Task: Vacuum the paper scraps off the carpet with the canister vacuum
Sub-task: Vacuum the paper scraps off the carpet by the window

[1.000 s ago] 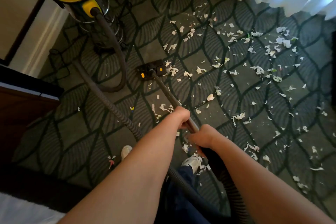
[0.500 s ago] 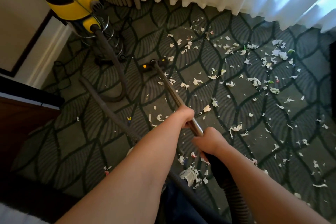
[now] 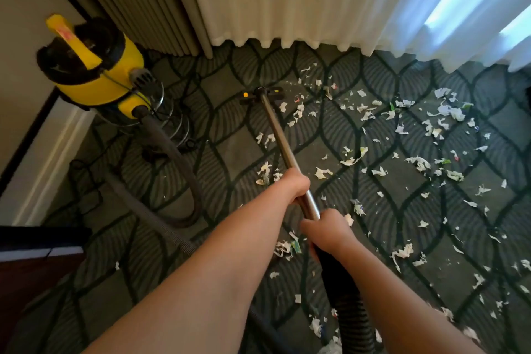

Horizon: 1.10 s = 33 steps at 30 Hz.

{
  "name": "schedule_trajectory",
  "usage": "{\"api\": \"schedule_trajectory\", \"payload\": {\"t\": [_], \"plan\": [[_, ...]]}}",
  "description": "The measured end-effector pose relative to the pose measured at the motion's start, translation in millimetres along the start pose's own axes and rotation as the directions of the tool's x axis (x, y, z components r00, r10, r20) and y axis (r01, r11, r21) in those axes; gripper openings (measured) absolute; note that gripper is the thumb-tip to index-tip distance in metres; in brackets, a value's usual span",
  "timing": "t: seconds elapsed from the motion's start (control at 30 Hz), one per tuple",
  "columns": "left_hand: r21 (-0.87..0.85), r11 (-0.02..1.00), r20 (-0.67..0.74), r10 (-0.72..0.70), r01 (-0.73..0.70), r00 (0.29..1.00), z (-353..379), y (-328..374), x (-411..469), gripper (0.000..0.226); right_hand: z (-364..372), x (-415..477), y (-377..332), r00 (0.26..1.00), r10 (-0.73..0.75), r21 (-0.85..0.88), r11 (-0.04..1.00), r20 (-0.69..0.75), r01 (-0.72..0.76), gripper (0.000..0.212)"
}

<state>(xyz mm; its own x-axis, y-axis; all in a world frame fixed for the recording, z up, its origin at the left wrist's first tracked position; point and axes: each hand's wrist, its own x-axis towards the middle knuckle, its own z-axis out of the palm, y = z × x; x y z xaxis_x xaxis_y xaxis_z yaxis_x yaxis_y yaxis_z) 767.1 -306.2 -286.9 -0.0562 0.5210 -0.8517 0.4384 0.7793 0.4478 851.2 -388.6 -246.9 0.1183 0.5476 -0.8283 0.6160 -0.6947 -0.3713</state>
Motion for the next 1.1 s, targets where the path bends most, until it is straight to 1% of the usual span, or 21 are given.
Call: {"api": "schedule_trajectory", "payload": {"t": [0.17,0.23,0.33,0.43,0.5,0.6,0.73,0.8,0.9,1.0,1.1], "plan": [[0.021,0.999,0.023,0.038,-0.039,0.999,-63,48,76,0.042,6,63,-83,0.999,0.018,0.088,0.996,-0.039,-0.014,0.027],[0.033,0.998,0.023,0.051,-0.052,0.998,-88,68,101,0.042,7,88,-118,0.998,0.018,0.11,0.994,-0.064,-0.011,0.023],[0.068,0.994,0.004,0.08,-0.08,0.997,-117,90,137,0.044,9,119,-158,0.995,0.013,0.134,0.991,-0.104,0.001,0.015],[0.073,0.992,-0.005,0.099,-0.099,0.995,-142,110,174,0.044,12,154,-191,0.992,0.023,0.172,0.985,-0.124,-0.001,0.015],[0.054,0.993,-0.016,0.104,-0.103,0.994,-154,118,196,0.046,14,175,-209,0.992,0.035,0.202,0.979,-0.121,-0.01,0.019],[0.021,0.993,-0.03,0.116,-0.115,0.993,-166,128,225,0.046,18,205,-228,0.992,0.042,0.265,0.964,-0.122,-0.009,0.025],[-0.011,0.994,-0.031,0.109,-0.11,0.994,-175,133,256,0.042,26,235,-242,0.991,0.06,0.317,0.948,-0.121,-0.018,0.02],[-0.02,0.995,-0.028,0.099,-0.1,0.995,-177,134,268,0.041,28,248,-248,0.99,0.061,0.311,0.95,-0.127,-0.018,0.02],[-0.04,0.996,-0.026,0.081,-0.082,0.996,-178,135,280,0.041,26,260,-254,0.994,0.059,0.28,0.959,-0.087,-0.032,0.02],[-0.003,0.998,-0.031,0.061,-0.061,0.998,-175,131,283,0.043,27,265,-252,0.996,0.088,0.312,0.947,-0.017,-0.078,0.022],[0.025,0.997,-0.037,0.067,-0.066,0.997,-172,128,282,0.044,28,263,-249,0.995,0.104,0.326,0.94,0.002,-0.099,0.026]]}}
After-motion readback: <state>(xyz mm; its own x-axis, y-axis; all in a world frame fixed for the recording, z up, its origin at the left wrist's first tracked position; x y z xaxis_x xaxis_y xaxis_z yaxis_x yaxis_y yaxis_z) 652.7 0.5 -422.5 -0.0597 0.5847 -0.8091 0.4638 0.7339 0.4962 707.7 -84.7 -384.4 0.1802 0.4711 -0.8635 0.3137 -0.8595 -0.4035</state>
